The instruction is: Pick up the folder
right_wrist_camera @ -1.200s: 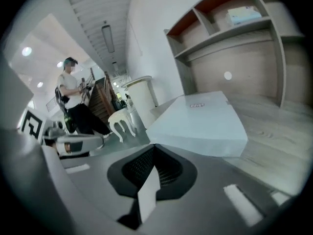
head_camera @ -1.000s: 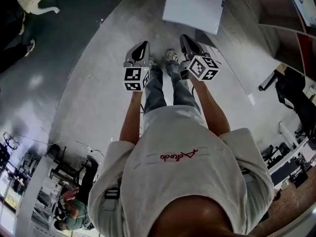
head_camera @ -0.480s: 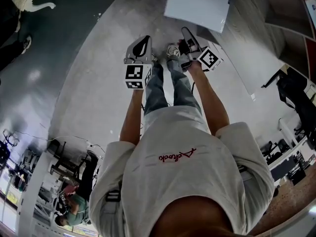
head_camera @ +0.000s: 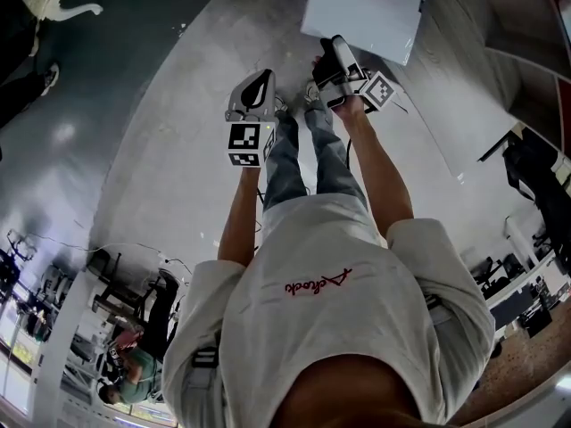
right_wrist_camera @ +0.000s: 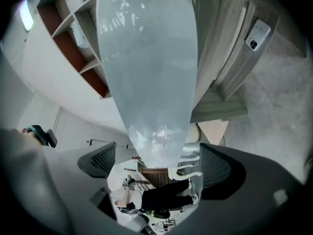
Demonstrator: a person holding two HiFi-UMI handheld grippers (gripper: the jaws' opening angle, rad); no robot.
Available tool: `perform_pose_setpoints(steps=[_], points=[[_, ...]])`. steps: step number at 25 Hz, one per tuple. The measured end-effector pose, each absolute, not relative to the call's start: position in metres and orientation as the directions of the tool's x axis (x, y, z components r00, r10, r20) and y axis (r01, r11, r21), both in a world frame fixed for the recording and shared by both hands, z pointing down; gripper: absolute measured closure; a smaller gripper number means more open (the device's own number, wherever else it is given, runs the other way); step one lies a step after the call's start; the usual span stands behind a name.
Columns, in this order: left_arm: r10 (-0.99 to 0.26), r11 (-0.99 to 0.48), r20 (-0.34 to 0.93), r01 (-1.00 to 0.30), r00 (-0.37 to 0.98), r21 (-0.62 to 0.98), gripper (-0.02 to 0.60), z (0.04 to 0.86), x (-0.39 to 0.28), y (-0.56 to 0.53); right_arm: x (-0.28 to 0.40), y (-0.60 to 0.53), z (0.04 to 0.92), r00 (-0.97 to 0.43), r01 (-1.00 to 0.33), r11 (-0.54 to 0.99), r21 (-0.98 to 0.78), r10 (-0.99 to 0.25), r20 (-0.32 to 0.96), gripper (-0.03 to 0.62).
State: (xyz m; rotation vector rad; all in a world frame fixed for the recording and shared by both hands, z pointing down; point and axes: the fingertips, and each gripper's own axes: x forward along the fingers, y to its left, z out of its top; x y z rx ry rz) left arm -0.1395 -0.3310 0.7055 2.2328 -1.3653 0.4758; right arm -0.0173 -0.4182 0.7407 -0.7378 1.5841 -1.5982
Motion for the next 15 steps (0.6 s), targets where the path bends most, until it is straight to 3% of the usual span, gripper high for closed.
perform_pose_setpoints(steps=[9, 15], points=[[-0.722, -0.380, 0.536, -0.898, 0.437, 0.220, 0.583, 0.711, -0.144, -0.331, -0.019, -0.452, 0.746, -0.470, 0.139, 0.037, -0.990, -0.877, -0.099, 0.062], [-0.722, -0.379, 0.535, -0.898, 0.439, 0.225, 0.583, 0.709, -0.146, -0.335, -0.018, -0.465, 0.743, -0.433, 0.145, 0.053, -0.988, -0.894, -0.111, 0.127]])
